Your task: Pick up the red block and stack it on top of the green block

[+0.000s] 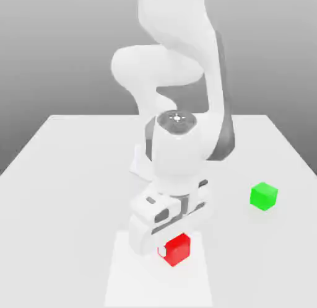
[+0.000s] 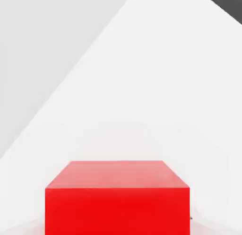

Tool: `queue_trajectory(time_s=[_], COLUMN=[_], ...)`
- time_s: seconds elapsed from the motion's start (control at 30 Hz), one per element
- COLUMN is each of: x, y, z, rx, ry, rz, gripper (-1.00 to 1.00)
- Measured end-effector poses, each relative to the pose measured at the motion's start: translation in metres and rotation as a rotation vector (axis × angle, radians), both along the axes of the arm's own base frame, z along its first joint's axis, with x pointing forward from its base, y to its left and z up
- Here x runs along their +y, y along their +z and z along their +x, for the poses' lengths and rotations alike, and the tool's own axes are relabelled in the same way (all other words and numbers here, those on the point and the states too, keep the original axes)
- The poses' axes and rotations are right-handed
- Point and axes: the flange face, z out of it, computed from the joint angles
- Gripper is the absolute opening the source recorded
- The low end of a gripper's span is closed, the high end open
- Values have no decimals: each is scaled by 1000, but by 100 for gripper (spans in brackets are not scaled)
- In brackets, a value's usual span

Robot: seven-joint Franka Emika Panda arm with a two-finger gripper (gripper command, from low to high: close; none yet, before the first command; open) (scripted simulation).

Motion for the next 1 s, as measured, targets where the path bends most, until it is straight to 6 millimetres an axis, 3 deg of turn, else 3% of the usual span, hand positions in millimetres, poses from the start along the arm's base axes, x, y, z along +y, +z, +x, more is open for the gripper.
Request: queue_trajectory(time_s=[0.1,0.17,0.23,0.3,0.43,0.6,0.63,0.7,0.9,0.93,1.0], x=[0,21,74,111,175,238,247,254,256,255,252], y=[28,40,48,54,64,74,75,67,20,13,13], z=[-1,-7,-23,-42,-90,-171,-189,-202,-205,-205,-201], rx=[0,0,0,1,2,2,1,-1,-2,-1,-1], ry=[-2,66,229,360,621,970,1040,1093,1108,1105,1090], rz=[0,6,13,18,22,10,6,-1,-4,-3,-3], gripper=[-100,-100,-100,-100,-100,-100,-100,-100,-100,100,100])
